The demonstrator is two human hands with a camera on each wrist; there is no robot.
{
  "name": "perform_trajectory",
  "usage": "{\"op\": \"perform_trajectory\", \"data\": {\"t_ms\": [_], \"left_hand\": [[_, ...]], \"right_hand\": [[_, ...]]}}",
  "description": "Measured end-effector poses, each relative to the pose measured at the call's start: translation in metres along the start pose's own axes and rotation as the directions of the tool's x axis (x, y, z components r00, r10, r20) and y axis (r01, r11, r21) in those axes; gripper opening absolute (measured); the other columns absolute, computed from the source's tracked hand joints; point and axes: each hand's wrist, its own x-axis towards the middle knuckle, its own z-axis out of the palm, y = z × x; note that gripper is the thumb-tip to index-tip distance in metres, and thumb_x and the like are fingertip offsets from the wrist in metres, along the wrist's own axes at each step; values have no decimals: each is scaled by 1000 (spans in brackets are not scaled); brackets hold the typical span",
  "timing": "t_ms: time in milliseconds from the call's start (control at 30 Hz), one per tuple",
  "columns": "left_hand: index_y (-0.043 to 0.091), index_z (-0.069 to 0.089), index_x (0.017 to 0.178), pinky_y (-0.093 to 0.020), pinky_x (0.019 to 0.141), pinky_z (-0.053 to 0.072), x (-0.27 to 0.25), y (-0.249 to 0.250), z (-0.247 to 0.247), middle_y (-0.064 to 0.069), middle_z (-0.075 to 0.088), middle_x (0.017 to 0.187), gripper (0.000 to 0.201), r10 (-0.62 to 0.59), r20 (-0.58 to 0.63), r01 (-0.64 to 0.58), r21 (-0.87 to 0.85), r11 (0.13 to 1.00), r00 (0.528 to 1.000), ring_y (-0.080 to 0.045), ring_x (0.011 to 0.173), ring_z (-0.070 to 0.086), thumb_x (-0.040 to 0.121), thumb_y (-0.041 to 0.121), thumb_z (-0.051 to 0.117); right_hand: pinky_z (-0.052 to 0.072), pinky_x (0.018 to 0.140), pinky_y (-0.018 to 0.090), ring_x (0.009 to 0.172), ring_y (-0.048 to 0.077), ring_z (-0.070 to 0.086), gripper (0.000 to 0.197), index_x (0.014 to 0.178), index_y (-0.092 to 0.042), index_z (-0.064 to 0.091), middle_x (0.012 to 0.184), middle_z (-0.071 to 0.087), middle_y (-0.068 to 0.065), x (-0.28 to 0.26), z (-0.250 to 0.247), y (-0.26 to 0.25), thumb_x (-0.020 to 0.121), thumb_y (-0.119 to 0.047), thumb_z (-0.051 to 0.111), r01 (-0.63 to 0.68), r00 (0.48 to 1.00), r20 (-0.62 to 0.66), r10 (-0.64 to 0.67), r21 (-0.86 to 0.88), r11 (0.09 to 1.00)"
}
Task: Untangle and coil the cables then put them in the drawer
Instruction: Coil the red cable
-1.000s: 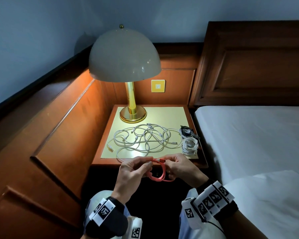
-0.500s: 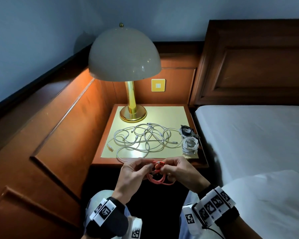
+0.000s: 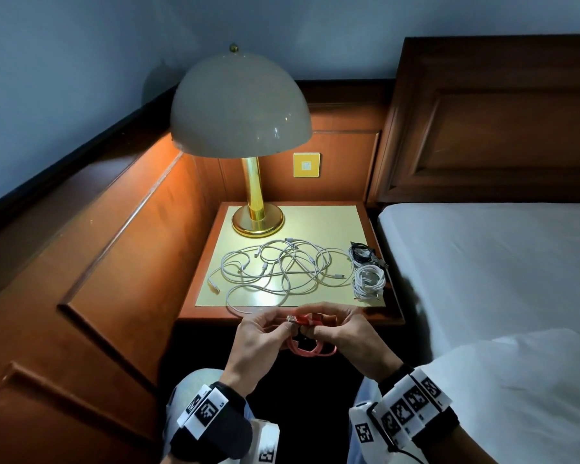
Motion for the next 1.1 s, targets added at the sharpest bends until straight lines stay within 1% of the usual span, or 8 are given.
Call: {"op": "perform_trajectory", "data": {"t_ms": [200,333,433,567,667,867,1000,1100], "left_hand": [[7,79,93,-35,70,63,1,0,1,-20,76,94,13,-11,2,11,-14,1000,1000,-34,86,74,88,-1,70],[13,80,91,-32,69,59,2,-3,-1,-9,78,89,10,31,2,-31,119,992,1000,-20,79,73,87,5,75],[17,80,87,-41,74,58,1,-6,-2,-2,75,80,16,44,24,-48,210,977,999,-13,75,68,87,2,74],[21,81,90,-39,76,57,0,-9,-3,-10,77,83,16,42,45,-52,259,965,998,-20,76,70,87,5,76],[22,81,93,-39,77,59,-2,-11,-2,-10,78,86,19,19,88,-44,294,955,996,-28,80,73,87,6,75],[15,78,100,-30,76,58,-8,-14,2,-10,78,91,15,44,94,-60,178,982,995,-21,82,73,86,9,77],[5,70,106,-28,74,58,-10,-11,6,-17,77,94,23,5,85,-9,39,999,996,-22,84,73,83,6,76],[2,69,108,-33,78,60,-10,-7,3,-21,75,101,31,-53,100,57,-31,998,994,-26,90,72,79,7,79]], "right_hand": [[60,85,36,93,28,75,18,102,-5,78,98,78,13,7,-2,1,84,-1,77,109,990,-69,-127,-220,969],[59,80,32,84,23,75,14,95,-12,77,89,78,8,9,-2,1,84,-4,78,117,984,-84,-156,-359,926],[60,81,33,87,25,75,15,94,-12,76,89,78,9,9,-1,-5,86,0,75,120,986,-69,-149,-318,940],[55,64,27,71,14,69,11,89,-15,69,79,72,3,12,-2,-11,88,-6,75,111,988,-71,-139,-302,947],[58,61,39,67,20,67,19,85,-12,58,78,70,8,13,-4,-8,90,-18,75,99,983,-106,-152,-396,913],[51,56,24,59,12,65,24,85,-18,52,78,71,13,7,-4,-4,91,-23,74,37,988,-99,-116,-583,812],[53,58,36,57,26,67,26,80,-10,56,69,69,16,6,-5,2,86,-21,79,45,980,-148,-135,-495,868],[51,55,33,52,21,61,25,78,-9,56,63,64,11,8,-7,4,86,-13,79,42,970,-204,-131,-393,919]]}}
